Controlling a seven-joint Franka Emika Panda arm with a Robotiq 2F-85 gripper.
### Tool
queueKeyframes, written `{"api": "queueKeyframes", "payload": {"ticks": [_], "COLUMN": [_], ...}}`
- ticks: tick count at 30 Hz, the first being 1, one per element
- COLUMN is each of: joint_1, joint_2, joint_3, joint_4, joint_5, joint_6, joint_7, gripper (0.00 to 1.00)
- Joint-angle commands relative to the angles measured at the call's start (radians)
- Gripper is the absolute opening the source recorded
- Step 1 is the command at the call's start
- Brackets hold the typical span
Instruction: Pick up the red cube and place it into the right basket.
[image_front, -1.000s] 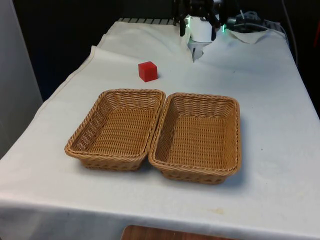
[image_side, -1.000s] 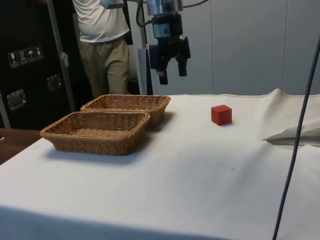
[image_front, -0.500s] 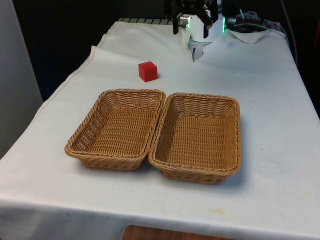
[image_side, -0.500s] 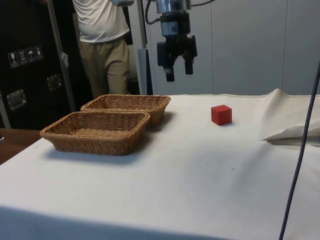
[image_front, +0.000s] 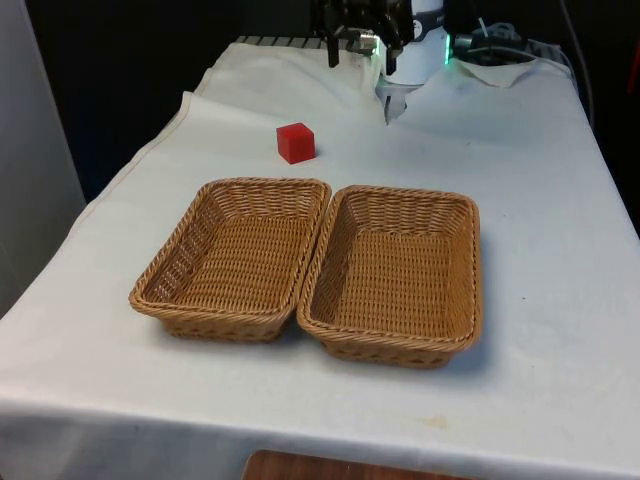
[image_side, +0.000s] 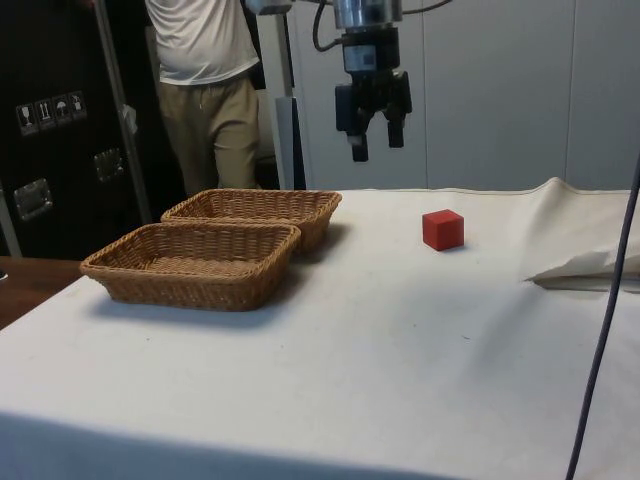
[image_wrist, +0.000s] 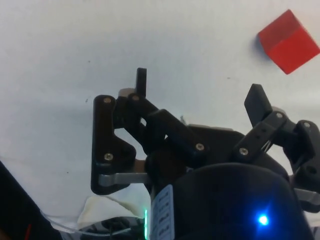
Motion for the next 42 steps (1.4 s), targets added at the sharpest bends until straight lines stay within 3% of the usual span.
{"api": "queueKeyframes", "payload": {"ticks": [1, 7, 8, 9, 16, 17, 18, 23, 24, 25, 32, 33, 35, 41, 42], "joint_1": [-0.009, -0.017, -0.009, -0.018, -0.025, -0.015, -0.025, -0.03, -0.022, -0.031, -0.035, -0.027, -0.036, -0.035, -0.03], "joint_2": [-0.008, -0.014, -0.007, -0.015, -0.017, -0.01, -0.017, -0.013, -0.01, -0.013, -0.007, -0.008, 0.001, 0.033, 0.029], "joint_3": [-0.005, -0.036, -0.037, -0.041, -0.082, -0.079, -0.087, -0.119, -0.117, -0.124, -0.165, -0.164, -0.18, -0.207, -0.208], "joint_4": [-0.013, -0.034, -0.025, -0.037, -0.061, -0.05, -0.063, -0.083, -0.074, -0.087, -0.117, -0.111, -0.133, -0.173, -0.169], "joint_5": [-0.016, -0.036, -0.023, -0.04, -0.063, -0.047, -0.065, -0.081, -0.066, -0.083, -0.099, -0.086, -0.1, -0.098, -0.09], "joint_6": [0.016, 0.032, 0.018, 0.034, 0.057, 0.04, 0.06, 0.087, 0.068, 0.092, 0.134, 0.116, 0.157, 0.23, 0.213], "joint_7": [0.0, -0.013, -0.017, -0.015, -0.033, -0.035, -0.036, -0.049, -0.051, -0.051, -0.066, -0.069, -0.072, -0.072, -0.077], "gripper": [1.0, 1.0, 1.0, 1.0, 1.0, 1.0, 1.0, 1.0, 1.0, 1.0, 1.0, 1.0, 1.0, 1.0, 1.0]}}
